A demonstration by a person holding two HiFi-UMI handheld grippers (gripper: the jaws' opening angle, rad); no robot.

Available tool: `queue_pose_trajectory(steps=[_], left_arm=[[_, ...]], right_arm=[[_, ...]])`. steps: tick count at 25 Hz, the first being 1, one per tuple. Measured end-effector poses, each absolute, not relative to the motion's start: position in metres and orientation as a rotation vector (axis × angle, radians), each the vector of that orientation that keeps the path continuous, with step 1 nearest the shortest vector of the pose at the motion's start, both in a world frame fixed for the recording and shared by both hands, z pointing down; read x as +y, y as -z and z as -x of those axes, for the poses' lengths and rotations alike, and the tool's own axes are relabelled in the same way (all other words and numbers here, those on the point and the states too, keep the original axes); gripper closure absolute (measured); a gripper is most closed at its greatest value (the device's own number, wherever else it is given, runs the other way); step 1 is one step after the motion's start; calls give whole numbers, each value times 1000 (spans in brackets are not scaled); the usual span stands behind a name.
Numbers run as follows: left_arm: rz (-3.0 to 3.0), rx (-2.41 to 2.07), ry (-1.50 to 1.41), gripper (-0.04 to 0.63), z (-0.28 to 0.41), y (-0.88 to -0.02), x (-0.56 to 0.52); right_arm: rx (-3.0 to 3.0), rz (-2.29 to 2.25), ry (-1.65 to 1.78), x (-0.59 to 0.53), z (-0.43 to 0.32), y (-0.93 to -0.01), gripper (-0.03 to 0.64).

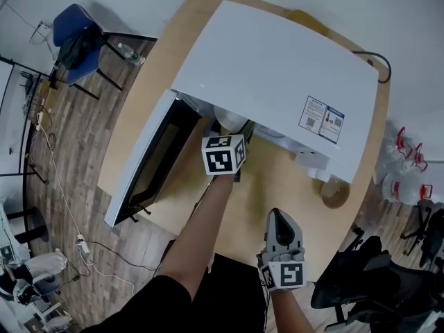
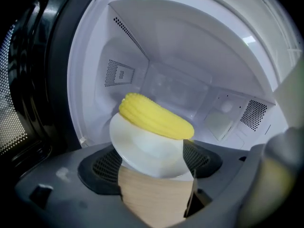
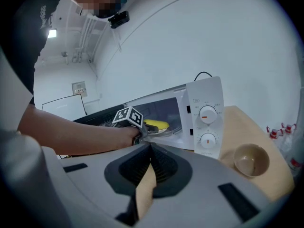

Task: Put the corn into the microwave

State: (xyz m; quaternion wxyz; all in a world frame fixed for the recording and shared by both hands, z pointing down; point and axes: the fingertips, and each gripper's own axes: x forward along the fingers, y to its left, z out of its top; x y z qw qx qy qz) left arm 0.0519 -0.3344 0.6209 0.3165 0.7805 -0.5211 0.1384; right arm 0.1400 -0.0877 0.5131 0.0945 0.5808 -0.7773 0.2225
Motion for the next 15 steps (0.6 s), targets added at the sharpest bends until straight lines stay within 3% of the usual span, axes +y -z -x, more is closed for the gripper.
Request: queue_pose_trajectory(steps=[6,15], left_arm=[[-1967,-1405,-230,213,-50,-616,-336],[-1851,-1518,-251,192,-34,-630,-325]], right_arm=[[-2302,-1748,-668,-92,-146,-509,557],[-2321,-1731,-684,-96,-146,-510,557]])
